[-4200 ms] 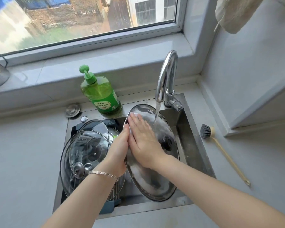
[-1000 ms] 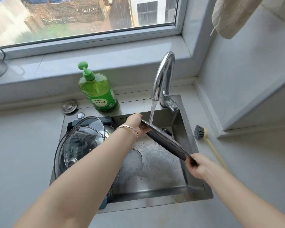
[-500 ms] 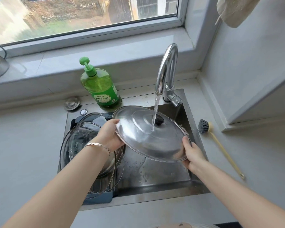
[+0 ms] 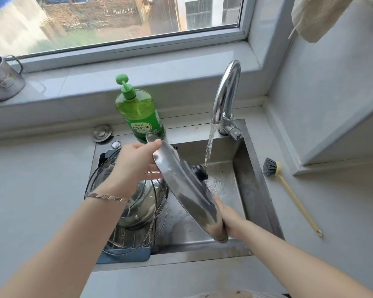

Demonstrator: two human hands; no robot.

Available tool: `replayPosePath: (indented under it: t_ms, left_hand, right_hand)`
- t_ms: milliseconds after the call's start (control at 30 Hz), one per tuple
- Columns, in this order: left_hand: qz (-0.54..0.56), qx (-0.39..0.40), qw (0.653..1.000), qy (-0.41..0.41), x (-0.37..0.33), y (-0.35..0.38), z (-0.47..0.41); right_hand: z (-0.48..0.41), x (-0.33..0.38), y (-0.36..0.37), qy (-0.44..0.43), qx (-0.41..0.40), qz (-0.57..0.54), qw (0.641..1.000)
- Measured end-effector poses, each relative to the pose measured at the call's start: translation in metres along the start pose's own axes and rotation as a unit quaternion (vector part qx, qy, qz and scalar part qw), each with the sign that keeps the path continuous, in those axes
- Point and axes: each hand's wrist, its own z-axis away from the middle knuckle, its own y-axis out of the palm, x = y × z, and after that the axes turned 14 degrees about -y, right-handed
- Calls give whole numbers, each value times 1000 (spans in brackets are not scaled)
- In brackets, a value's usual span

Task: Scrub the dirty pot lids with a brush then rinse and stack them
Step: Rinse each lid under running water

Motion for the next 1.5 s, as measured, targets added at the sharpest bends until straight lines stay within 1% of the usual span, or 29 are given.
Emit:
replayPosePath:
  t_ms: [100,167,233,267,333,367,433,500,533,633,733,800,900,933,1000,1133,1200,1233,1300,1367,1400,1433,1467,1500]
  left_hand:
    - [-29,20,999,-39,5,9,-1]
    - [-21,8,997,-72,14,16,-12]
    - [1,-10,995,-99,23,24,-25]
    - [11,-18,994,-104,27,30,-31]
    - [19,-24,995,-91,28,44,-40]
    - [6,-22,997,-79,25,53,-41]
    - [-39,-16,998,-43,18,74,-41]
    - [-118,-14,993,4,9,94,-39]
    - [-156,-14,987,23,5,102,-36]
    - [-241,7,969,61,1,119,-31]
    - [-280,14,956,89,6,121,-33]
    - [-290,9,952,94,10,116,-35]
    - [-286,-4,953,102,13,105,-36]
    - [-282,-9,954,103,14,101,-36]
    - [-269,-25,957,107,16,92,-37]
    - [-238,-47,965,100,18,78,-40]
    - [-225,-48,968,102,18,73,-40]
    - [-220,-49,969,104,19,70,-40]
    - [-201,-56,972,110,21,64,-38]
    - [-190,-67,972,118,22,59,-35]
    - [-188,-72,972,121,22,56,-33]
    - [-186,-72,972,122,23,53,-33]
    - [-183,-69,973,123,24,50,-31]
    - [-183,-63,973,126,25,47,-29]
  right_hand:
    - [2,-4,-19,-7,-49,51,997]
    - [1,0,-37,-21,-86,128,988]
    - [0,8,-53,-38,-95,213,972]
    - [0,13,-59,-47,-89,238,966]
    - [-1,22,-72,-57,-84,296,950]
    - [-4,26,-78,-64,-82,321,941]
    - [-10,33,-89,-75,-67,369,924]
    - [-14,46,-93,-90,-69,396,911]
    - [-14,56,-92,-106,-82,386,913]
    - [-15,93,-83,-192,-136,335,913]
    - [-17,134,-68,-265,-150,303,903]
    - [-25,152,-56,-269,-153,262,914]
    - [-42,166,-35,-253,-134,154,946]
    - [-49,168,-29,-248,-137,126,951]
    - [-59,171,-20,-238,-157,103,953]
    - [-63,175,2,-255,-167,75,950]
    - [-61,176,4,-260,-153,87,949]
    - [-58,174,3,-260,-133,108,950]
    - [-50,158,-1,-244,-77,224,940]
    - [-34,132,1,-173,7,369,913]
    - [-25,118,6,-131,43,396,908]
    - [-18,107,13,-99,63,381,917]
    - [-11,97,19,-90,70,346,931]
    - [-8,89,26,-103,68,315,941]
